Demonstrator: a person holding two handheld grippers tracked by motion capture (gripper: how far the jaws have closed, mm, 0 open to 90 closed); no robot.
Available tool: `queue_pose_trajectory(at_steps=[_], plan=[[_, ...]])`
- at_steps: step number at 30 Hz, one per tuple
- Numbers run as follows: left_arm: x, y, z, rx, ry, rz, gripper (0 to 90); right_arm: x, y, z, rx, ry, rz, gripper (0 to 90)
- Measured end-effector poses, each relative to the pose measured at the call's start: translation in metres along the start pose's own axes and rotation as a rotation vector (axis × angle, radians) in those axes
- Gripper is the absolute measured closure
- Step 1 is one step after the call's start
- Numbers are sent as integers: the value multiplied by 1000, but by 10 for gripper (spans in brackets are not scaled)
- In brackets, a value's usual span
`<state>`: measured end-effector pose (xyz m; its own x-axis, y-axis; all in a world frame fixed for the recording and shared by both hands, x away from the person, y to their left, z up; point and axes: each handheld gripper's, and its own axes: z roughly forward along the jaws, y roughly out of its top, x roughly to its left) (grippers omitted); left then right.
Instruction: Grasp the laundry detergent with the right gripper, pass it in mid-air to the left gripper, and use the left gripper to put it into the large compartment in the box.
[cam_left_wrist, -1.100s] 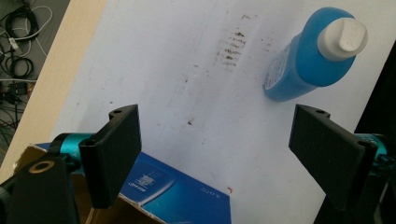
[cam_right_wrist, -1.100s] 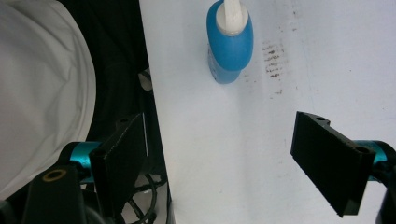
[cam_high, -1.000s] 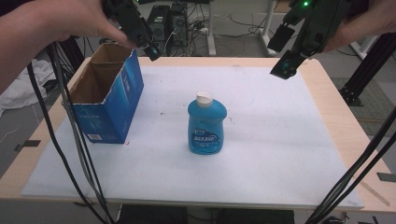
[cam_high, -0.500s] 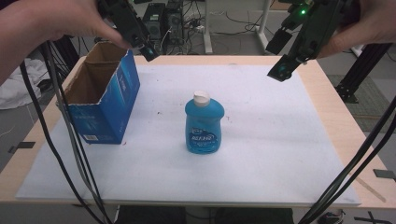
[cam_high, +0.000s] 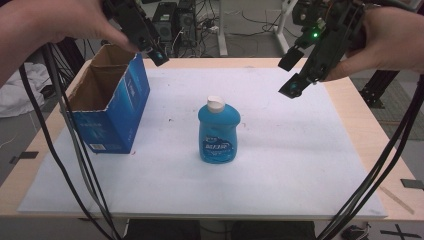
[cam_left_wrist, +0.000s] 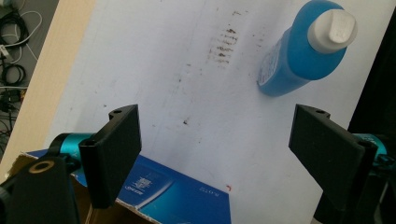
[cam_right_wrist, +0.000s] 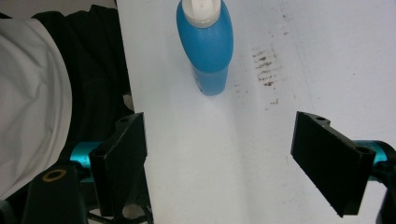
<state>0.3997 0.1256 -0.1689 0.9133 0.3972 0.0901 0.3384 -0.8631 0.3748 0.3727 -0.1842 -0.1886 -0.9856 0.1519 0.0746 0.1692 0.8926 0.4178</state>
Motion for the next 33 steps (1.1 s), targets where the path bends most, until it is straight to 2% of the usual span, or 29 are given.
queue_pose_trajectory(at_steps=[3,19,33], plan=[[-1,0,0,3,2,1,172,-2,-3,8,-16,6,5,177],[-3,-1,1,8,-1,5,171,-4,-8,49,-18,1,39,177],[-4,-1,4,7,-5,6,171,-3,-6,85,-34,-4,38,178]])
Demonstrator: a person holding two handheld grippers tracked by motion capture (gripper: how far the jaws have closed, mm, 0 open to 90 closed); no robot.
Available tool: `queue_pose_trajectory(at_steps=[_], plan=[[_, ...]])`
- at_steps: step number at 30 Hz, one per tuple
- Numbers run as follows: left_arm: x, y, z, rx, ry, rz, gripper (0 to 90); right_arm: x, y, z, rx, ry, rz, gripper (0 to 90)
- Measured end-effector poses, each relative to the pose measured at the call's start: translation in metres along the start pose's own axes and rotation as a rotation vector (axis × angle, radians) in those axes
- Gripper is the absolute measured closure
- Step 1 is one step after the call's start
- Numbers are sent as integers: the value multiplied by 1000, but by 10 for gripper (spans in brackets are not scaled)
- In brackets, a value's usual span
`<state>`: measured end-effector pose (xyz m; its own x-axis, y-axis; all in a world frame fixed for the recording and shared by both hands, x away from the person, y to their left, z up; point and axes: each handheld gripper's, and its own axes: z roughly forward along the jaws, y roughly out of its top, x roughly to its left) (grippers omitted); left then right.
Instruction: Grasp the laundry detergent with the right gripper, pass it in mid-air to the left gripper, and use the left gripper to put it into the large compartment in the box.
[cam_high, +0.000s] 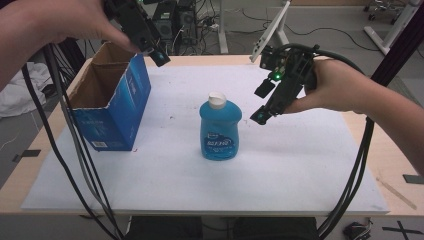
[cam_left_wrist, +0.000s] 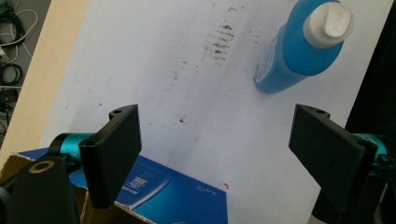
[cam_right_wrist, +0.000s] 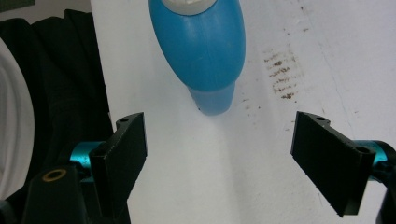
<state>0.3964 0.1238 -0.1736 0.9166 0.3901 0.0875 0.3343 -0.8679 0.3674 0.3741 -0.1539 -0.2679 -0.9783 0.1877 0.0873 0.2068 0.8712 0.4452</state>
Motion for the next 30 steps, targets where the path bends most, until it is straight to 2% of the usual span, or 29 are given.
queue_pose_trajectory(at_steps=[16,30], plan=[[-3,1,0,1,-2,7,171,3,5,28,-7,11,6,178],[-4,1,0,4,-4,10,171,4,15,48,-11,7,-16,178]])
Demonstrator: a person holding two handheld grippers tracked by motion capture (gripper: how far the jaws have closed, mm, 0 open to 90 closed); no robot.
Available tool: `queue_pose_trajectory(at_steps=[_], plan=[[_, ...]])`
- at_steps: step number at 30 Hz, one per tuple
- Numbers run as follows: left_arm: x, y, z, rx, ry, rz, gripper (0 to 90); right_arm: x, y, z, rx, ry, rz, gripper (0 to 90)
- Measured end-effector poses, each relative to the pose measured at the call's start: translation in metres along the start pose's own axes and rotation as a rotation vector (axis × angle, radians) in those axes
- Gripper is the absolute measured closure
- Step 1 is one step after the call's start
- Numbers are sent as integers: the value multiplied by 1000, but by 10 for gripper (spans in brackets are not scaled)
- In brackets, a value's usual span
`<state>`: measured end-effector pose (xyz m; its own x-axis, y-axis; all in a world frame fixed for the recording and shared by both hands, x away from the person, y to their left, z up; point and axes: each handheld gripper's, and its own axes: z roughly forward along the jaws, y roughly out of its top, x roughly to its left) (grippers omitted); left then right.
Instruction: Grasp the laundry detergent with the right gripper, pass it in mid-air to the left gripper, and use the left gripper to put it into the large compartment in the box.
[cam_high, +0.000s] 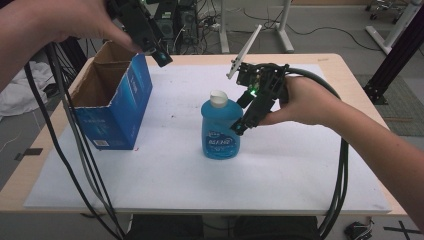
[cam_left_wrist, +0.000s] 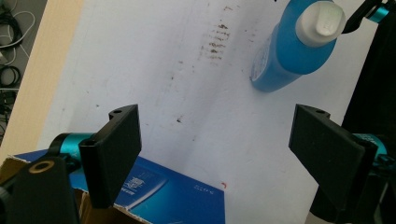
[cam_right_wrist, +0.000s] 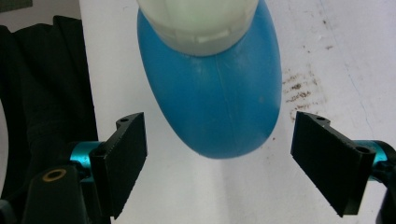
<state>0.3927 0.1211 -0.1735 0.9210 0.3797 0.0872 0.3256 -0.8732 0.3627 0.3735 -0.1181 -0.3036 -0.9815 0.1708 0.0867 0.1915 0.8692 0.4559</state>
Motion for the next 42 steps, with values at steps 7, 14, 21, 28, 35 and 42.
queue_pose_trajectory(at_steps=[7,14,21,28,35,42], plan=[[0,1,0,0,-3,5,171,0,1,8,-6,7,-9,178],[0,0,0,0,-2,0,171,-3,-3,14,-35,10,-4,178],[0,0,0,-3,-3,-1,171,-4,-5,14,-69,18,-13,179],[0,0,-1,-1,-5,3,171,-6,-8,18,-86,40,-9,179],[0,-1,0,-2,-4,-2,171,-7,-9,21,-95,46,-17,180],[0,-1,-1,0,-3,-1,171,-8,-10,24,-110,56,-21,180]])
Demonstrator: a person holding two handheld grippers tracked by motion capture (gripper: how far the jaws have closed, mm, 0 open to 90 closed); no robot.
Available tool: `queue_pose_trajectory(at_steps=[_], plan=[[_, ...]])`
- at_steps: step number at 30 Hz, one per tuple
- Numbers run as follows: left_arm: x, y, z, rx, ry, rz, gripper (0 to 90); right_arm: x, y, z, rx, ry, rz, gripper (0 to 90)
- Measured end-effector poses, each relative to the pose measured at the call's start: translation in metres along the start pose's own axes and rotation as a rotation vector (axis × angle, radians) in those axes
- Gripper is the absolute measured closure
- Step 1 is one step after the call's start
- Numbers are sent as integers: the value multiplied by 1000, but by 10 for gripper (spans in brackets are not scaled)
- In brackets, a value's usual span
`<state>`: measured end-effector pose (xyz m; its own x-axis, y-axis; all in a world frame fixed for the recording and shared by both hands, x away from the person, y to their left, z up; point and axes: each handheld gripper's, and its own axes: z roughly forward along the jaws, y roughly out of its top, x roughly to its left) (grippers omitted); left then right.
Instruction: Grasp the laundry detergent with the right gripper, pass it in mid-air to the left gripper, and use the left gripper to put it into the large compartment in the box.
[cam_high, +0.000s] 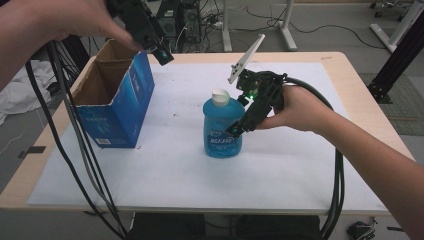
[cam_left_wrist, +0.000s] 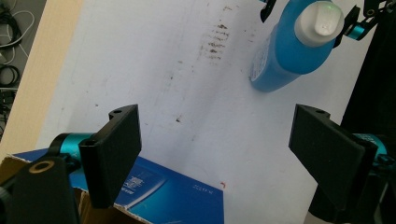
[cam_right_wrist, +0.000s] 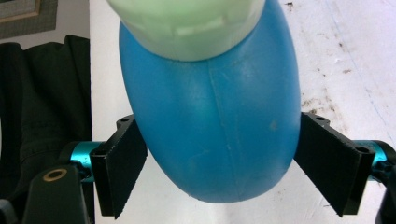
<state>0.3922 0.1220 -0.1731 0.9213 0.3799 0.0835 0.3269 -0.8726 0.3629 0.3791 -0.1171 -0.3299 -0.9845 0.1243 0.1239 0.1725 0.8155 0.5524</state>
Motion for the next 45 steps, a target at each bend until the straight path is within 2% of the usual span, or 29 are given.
queue_pose_trajectory(at_steps=[2,14,15,16,21,22,23,30,31,45], plan=[[0,0,0,1,-1,1,171,-1,0,1,0,4,-12,180],[0,0,0,3,0,1,171,1,-1,3,18,-1,-5,187],[-1,0,0,3,0,0,171,1,-1,3,12,-1,-15,192],[0,0,0,4,0,1,171,2,-1,3,17,-3,-3,192],[-1,0,0,0,1,-2,171,2,-1,4,15,-11,-16,196],[-1,-1,0,2,1,-1,172,2,-1,3,17,-8,-10,270],[-1,-1,0,2,1,-2,171,0,-1,3,1,8,-38,291],[0,-1,-1,3,1,-2,172,0,-1,3,13,8,-20,291],[0,-1,-1,3,1,-2,171,-1,-1,4,2,5,-37,291],[1,-1,0,6,1,-3,172,-1,-1,6,0,-9,-48,328]])
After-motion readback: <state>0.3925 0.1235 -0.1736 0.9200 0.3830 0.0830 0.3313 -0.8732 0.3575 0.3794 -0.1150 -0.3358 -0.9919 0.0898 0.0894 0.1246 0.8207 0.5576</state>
